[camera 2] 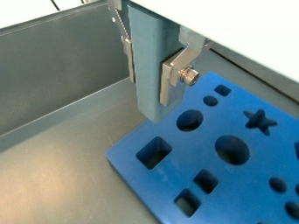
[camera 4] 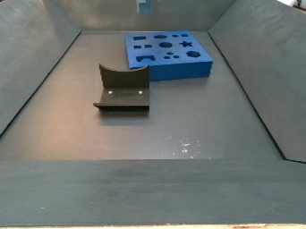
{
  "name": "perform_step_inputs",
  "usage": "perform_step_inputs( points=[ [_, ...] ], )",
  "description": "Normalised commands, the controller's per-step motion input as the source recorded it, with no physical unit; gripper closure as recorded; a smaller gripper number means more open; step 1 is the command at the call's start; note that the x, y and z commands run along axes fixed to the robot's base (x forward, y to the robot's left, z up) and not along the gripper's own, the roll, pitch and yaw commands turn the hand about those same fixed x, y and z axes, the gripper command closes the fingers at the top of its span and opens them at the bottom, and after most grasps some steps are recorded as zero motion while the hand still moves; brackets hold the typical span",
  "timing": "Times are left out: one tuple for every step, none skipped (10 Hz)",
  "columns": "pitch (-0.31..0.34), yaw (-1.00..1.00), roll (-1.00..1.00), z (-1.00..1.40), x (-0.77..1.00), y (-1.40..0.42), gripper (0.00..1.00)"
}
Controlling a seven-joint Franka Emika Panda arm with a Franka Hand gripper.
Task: Pick up the rectangle object. Move to above the board. Insert the rectangle object.
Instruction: Insert the rectangle object.
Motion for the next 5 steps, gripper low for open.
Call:
perform_step_inputs(
  points=[
    [-0.263,-0.98,0.0,-0.25,0.07,0.03,1.0],
    [-0.103,-0.72,0.08,-0.11,0.0,0.0,1.0],
    [0.02,-0.01,0.03,-0.01,0.07,0.0,1.0],
    [0.0,-1.0,0.09,-0.22,0.0,0.0,1.0],
    [0.0,-0.8,0.08,-0.13,0.14,-0.07,1.0]
  ],
)
